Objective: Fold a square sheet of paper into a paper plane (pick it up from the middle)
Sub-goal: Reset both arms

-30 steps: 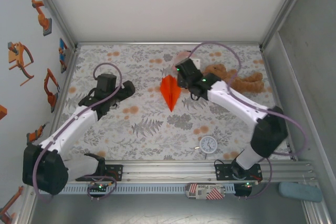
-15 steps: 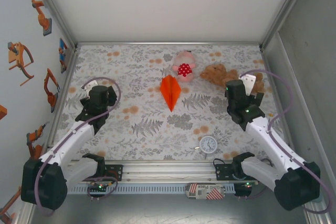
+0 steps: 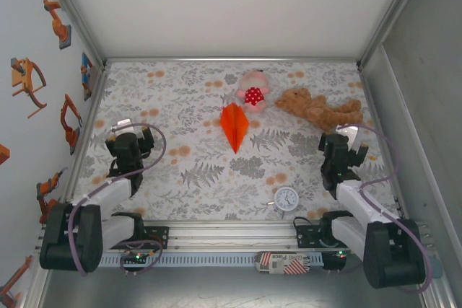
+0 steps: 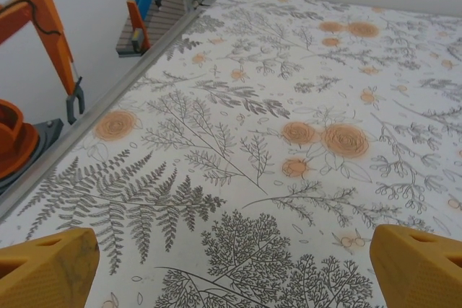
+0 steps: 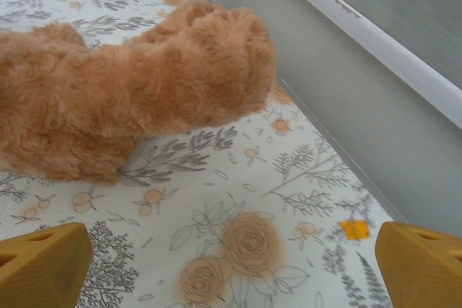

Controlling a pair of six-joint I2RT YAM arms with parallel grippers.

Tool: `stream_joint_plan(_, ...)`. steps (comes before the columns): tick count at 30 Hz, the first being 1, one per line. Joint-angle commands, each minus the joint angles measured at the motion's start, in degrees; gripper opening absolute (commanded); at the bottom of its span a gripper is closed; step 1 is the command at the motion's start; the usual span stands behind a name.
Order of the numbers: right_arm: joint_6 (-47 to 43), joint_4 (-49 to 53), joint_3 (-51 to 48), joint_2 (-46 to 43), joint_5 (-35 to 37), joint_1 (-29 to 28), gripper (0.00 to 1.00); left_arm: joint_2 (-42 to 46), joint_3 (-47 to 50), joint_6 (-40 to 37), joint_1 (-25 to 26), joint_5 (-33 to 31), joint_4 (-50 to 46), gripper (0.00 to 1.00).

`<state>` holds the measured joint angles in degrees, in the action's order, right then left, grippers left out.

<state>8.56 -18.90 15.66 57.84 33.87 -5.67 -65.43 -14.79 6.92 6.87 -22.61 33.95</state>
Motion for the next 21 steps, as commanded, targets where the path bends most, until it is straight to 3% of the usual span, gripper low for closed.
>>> stream_joint_plan(1, -3.27, -18.34, -3.04, 3.42, -5.16, 0.57, 0.99, -3.70, 0.96, -2.63, -2.07, 8.32, 13.35, 0.96)
stream_joint_plan(6, -6.28, -30.67, -3.88, 12.05, -10.23, 1.26, 0.99, -10.38, 0.32, -3.09, -5.62, 16.42, 19.04, 0.96)
stream_joint_plan(12, -5.91, -35.55, -1.82, 19.13, -17.51, 3.18, 0.99, -16.09, -0.02, -1.60, -8.78, 22.15, 23.70, 0.96)
stream_joint_plan(17, -5.63, -43.19, -0.67, 29.12, -20.70, 3.90, 0.99, -23.53, -0.66, -1.54, -9.10, 23.59, 30.72, 0.96)
stream_joint_plan(21, -5.77, -41.79, 0.98, 30.68, -21.66, 4.14, 0.99, -22.25, -3.07, -0.79, -8.68, 19.73, 23.64, 0.96)
